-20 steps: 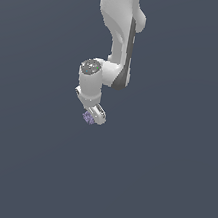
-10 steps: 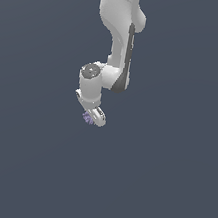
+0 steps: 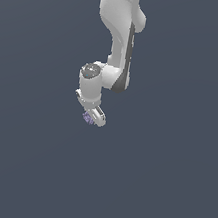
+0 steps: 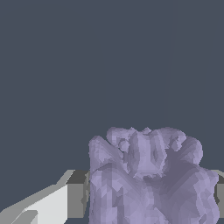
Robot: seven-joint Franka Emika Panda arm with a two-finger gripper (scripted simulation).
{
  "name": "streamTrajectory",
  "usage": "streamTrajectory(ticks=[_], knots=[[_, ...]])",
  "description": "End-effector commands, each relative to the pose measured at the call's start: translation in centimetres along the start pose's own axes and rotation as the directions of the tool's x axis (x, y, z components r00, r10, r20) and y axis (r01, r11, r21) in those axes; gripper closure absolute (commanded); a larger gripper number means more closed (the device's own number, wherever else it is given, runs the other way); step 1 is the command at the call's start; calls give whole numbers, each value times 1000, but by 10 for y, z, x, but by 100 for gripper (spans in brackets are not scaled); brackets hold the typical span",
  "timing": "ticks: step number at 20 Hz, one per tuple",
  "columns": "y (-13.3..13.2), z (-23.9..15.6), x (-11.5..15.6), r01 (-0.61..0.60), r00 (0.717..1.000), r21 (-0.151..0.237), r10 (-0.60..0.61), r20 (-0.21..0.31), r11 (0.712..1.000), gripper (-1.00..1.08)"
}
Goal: Pick up the object and move it to a goal position.
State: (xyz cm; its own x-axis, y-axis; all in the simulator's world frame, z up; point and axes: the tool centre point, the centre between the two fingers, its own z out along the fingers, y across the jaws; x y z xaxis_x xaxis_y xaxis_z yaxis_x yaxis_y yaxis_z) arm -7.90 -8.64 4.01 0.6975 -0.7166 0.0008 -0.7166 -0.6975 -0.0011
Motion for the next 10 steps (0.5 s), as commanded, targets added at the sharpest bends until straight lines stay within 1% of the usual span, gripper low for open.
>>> streamTrajectory(ticks=[1,5,10], knots=[[-2,-4,-1,0,1000,0,0,0,1000,108],[-11,-17,-5,0,1000,0,0,0,1000,108],[-29,-47,-14,0,1000,0,0,0,1000,108]])
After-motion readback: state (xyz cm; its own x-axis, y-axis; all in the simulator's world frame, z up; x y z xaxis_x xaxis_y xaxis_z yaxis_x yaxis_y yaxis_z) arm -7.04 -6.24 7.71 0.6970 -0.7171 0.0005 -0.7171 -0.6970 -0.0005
